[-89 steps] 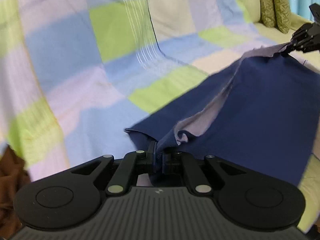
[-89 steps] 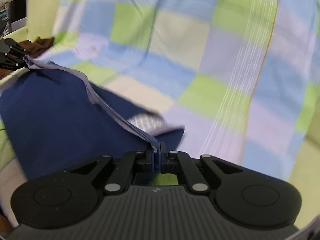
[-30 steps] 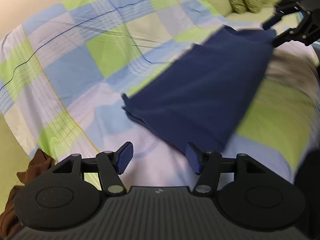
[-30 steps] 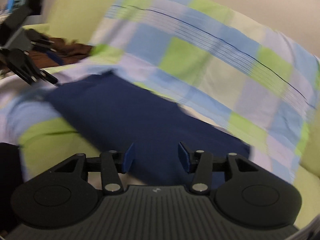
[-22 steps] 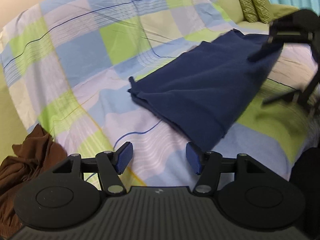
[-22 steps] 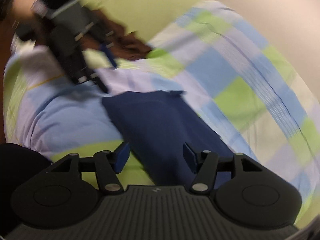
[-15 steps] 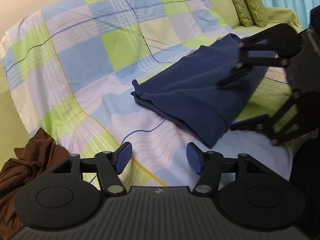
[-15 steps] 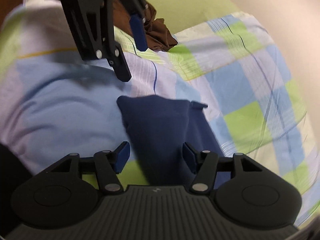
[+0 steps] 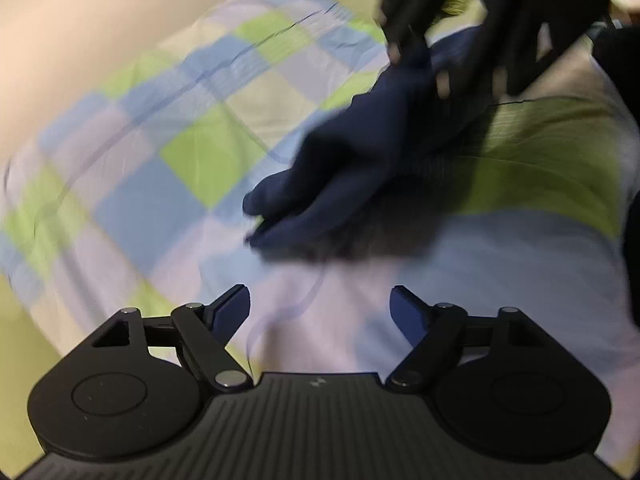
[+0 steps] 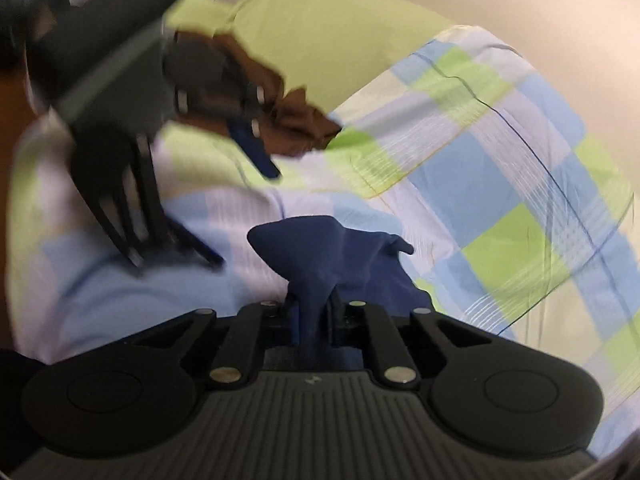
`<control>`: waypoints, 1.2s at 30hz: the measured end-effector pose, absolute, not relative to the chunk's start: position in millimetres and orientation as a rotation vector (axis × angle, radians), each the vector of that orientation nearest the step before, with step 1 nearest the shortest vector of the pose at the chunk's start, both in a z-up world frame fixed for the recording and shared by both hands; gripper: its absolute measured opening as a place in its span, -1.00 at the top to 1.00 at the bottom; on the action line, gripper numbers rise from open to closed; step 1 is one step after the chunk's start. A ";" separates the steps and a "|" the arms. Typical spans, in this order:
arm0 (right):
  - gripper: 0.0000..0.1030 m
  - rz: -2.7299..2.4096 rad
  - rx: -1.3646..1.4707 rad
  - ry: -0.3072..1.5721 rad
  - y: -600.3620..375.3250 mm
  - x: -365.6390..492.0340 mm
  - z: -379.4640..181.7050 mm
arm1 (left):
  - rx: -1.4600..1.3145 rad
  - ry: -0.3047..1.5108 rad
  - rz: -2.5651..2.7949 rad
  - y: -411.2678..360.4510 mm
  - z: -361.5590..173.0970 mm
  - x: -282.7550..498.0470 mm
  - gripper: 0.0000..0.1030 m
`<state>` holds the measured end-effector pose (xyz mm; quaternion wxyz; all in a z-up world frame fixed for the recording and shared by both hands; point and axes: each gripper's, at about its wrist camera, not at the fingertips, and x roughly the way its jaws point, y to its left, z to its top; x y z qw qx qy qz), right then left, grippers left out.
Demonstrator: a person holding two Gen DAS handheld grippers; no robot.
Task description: Fold clothes
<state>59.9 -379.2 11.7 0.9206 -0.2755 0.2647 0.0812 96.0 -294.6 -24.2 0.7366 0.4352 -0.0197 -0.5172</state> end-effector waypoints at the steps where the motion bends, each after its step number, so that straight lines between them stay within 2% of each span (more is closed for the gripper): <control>1: 0.82 0.179 -0.548 0.543 -383.4 57.5 16.5 | 0.966 -0.081 -1.135 -300.2 -24.2 95.3 -0.62; 7: 0.82 0.292 -0.563 0.558 -393.5 33.9 29.8 | 1.096 -0.335 -1.137 -325.0 -26.9 88.2 -0.69; 10: 0.82 0.344 -0.642 0.571 -387.8 22.5 24.7 | 1.259 -0.477 -1.180 -326.1 -36.6 84.0 -0.69; 11: 0.82 0.352 -0.659 0.571 -386.4 19.7 24.0 | 1.342 -0.525 -1.207 -326.2 -40.9 83.7 -0.60; 12: 0.82 0.360 -0.678 0.570 -385.0 17.8 23.3 | 1.388 -0.523 -1.246 -326.9 -41.1 84.5 -0.25; 13: 0.82 0.367 -0.702 0.569 -383.0 14.1 21.8 | 1.417 -0.484 -1.296 -328.8 -38.3 85.2 0.00; 14: 0.82 0.367 -0.713 0.566 -381.7 10.5 21.0 | 1.437 -0.451 -1.326 -331.5 -36.5 84.4 0.60; 15: 0.82 0.367 -0.720 0.564 -380.8 9.1 20.5 | 1.456 -0.420 -1.354 -334.3 -34.9 83.5 0.74; 19: 0.78 0.320 -0.688 0.556 -385.1 2.2 15.0 | 1.488 -0.402 -1.364 -336.9 -32.6 79.6 0.80; 22: 0.28 0.265 -0.668 0.529 -393.3 -26.5 10.9 | 1.415 -0.347 -1.371 -333.5 -24.0 83.7 0.80; 27: 0.22 0.081 -0.749 0.586 -422.1 -69.3 -11.6 | 1.390 -0.300 -1.367 -329.5 -28.9 88.2 0.79; 30: 0.09 -0.080 -0.883 0.685 -462.6 -96.4 -40.0 | 1.353 -0.259 -1.369 -327.3 -31.2 92.3 0.79; 36: -0.06 -0.128 -1.090 0.793 -516.0 -95.6 -77.2 | 1.331 -0.197 -1.357 -327.7 -29.6 91.0 0.79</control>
